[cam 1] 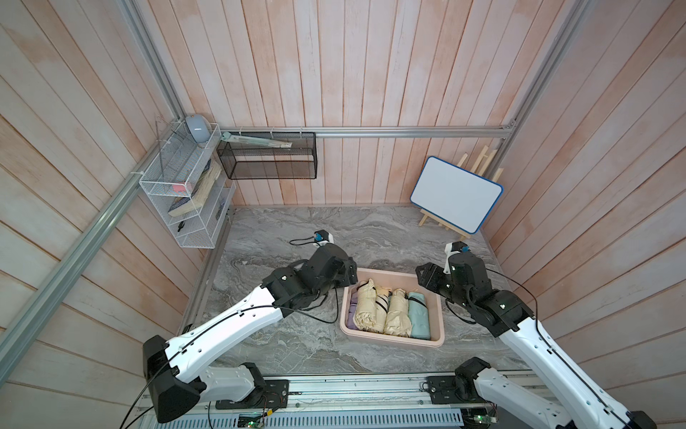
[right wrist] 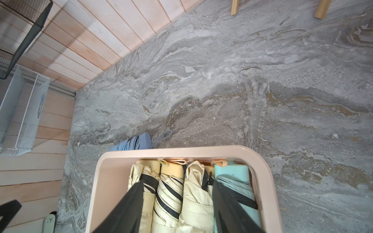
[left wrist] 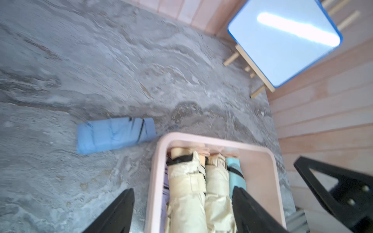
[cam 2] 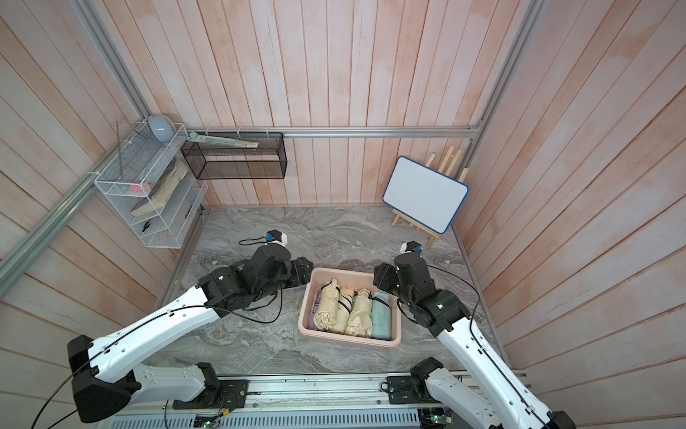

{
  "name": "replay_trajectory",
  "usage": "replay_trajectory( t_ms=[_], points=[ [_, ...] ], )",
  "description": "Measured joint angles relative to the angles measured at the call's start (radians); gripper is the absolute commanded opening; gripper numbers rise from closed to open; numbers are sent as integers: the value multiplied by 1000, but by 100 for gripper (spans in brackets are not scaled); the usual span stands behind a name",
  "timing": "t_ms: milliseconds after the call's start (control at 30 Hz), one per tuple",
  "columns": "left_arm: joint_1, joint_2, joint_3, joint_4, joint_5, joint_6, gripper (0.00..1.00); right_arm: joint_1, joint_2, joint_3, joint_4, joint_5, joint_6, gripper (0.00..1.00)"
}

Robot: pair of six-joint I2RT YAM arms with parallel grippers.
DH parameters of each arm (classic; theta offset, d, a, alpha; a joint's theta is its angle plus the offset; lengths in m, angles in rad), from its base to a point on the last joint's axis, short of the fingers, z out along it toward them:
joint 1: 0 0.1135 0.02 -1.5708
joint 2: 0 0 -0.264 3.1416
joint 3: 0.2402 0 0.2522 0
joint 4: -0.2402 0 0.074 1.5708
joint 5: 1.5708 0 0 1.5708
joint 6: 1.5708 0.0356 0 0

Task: Put the umbrella into the storage box
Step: Place the umbrella in the storage box, then pick up the umbrella from the center of the board.

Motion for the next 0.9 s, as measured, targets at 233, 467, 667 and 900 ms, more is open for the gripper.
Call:
replay_trajectory(
  t_ms=[233, 467, 667, 900],
  points=[
    [233, 2, -167, 133, 182, 16, 86, 0, 128, 99, 66, -38, -121, 63],
    [377, 95, -172, 212, 356, 420, 87, 0, 185, 119, 128, -56, -218, 65],
    [396, 207, -137, 184, 388, 922, 89, -5, 189, 119, 169, -45, -280, 66],
    [396, 336, -108, 129, 403, 1279, 91, -35, 210, 119, 187, -35, -307, 66]
  ],
)
